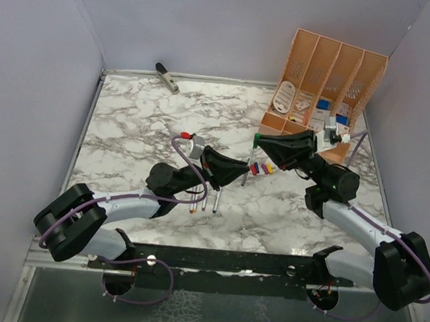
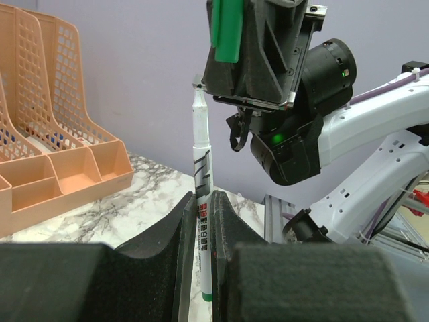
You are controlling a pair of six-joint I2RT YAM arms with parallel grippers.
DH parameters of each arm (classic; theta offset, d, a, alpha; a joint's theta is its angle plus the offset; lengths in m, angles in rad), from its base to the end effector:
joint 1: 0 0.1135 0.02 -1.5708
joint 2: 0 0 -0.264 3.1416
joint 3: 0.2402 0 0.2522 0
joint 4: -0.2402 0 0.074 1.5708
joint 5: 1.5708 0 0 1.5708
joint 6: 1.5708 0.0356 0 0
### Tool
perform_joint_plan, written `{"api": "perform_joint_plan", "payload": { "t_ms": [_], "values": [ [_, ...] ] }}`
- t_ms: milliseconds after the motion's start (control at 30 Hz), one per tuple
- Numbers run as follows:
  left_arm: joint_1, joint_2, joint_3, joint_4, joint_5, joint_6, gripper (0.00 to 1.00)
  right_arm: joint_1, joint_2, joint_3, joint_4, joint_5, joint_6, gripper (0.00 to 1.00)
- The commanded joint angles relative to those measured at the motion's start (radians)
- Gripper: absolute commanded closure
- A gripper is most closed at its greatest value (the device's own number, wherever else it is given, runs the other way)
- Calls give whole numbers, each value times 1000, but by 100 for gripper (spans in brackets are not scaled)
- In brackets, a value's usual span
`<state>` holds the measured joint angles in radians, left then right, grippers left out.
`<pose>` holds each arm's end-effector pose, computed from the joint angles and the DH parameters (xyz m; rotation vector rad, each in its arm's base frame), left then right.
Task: Insert the pens into the pen caps
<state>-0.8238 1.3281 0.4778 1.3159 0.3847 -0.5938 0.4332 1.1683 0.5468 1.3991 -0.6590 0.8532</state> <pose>0.1661 -0.1990 0.2733 0.5184 1.1580 -1.4559 0.1937 0.1136 0.3342 -0.4953 0.9637 1.4316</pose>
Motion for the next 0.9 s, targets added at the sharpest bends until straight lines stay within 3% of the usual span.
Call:
{"api": "perform_joint_plan", "payload": {
  "t_ms": [0,867],
  "values": [
    [4,3,23,57,47,-16,100,6,10,-7,49,6,-39,99],
    [3,17,17,96,34,-29,100,6,25,-31,72,10,-24,99]
  ]
}}
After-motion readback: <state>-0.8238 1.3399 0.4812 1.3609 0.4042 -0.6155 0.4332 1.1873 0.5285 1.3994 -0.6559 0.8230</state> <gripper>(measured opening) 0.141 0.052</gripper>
